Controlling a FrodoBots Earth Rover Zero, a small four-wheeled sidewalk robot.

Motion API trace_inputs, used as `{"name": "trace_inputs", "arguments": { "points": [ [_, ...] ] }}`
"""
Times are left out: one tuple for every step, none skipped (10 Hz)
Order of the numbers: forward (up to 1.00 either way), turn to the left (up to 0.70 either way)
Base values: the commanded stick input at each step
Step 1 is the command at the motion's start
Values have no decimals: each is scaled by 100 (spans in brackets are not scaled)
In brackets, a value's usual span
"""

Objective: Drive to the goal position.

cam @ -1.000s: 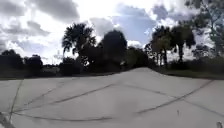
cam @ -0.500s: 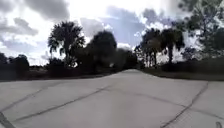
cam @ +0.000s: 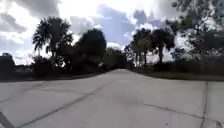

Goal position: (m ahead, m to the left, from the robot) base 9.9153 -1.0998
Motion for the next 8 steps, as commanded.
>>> {"name": "trace_inputs", "arguments": {
  "points": [
    [100, 0],
    [100, 0],
    [100, 0],
    [100, 0],
    [100, 0],
    [100, 0],
    [100, 0],
    [100, 0]
  ]
}}
